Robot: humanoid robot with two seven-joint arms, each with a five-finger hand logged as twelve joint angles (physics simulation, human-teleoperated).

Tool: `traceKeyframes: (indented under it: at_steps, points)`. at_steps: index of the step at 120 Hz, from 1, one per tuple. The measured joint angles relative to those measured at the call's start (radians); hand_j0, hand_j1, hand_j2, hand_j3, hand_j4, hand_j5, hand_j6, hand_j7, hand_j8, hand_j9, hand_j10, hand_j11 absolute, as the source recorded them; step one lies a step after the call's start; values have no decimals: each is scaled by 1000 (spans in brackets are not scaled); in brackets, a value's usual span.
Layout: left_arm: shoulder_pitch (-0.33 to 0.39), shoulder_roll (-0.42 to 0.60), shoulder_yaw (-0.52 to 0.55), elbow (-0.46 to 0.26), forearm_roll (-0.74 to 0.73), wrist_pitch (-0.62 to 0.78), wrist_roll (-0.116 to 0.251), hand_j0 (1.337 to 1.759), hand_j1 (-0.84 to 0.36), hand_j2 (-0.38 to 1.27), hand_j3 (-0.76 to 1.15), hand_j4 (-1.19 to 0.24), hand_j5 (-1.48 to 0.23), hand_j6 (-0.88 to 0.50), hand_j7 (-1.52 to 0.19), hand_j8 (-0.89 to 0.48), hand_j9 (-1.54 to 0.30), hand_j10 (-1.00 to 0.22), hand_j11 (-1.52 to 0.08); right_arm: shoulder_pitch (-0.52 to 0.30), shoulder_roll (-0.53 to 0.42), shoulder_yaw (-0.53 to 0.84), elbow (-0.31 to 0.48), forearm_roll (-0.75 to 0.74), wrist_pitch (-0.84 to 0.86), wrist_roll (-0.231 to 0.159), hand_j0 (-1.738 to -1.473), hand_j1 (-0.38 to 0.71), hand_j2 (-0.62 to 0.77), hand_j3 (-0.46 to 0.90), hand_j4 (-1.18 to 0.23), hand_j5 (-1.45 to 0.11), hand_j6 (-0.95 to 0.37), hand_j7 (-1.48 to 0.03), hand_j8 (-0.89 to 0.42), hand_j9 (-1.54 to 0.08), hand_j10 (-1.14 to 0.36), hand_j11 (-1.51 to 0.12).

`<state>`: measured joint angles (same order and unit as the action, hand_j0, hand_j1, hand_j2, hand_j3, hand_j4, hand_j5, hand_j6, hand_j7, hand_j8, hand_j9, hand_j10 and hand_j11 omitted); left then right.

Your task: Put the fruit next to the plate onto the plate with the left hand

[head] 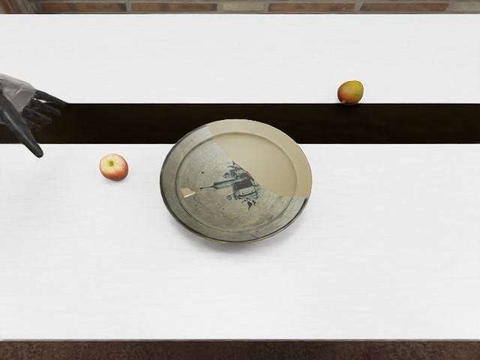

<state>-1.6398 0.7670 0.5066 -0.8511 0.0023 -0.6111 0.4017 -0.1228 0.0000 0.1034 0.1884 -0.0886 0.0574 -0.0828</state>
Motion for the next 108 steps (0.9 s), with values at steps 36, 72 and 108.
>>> traceKeyframes:
  at_steps: [36,72,108]
  points:
    - [1,-6,-18,3,18,0,0,1658,337,2,0,-12,-13,-12,-13,-12,-13,-11,-13,1,0,-1,0,0,1,0,-1658,-327,-4,0,-18,-24,-18,-24,-18,-24,-18,-24]
    - [-327,-434,392,-59,59,0,1,1658,341,1,0,-8,-9,-8,-9,-8,-9,-8,-9,2,0,-1,0,0,1,0,-1658,-328,-4,0,-18,-23,-18,-23,-18,-23,-18,-23]
    - [-447,-758,743,-422,-355,613,1,1658,342,1,0,-6,-7,-6,-7,-6,-7,-6,-7,2,0,-1,0,0,1,0,-1658,-328,-4,0,-18,-23,-18,-23,-18,-23,-18,-23]
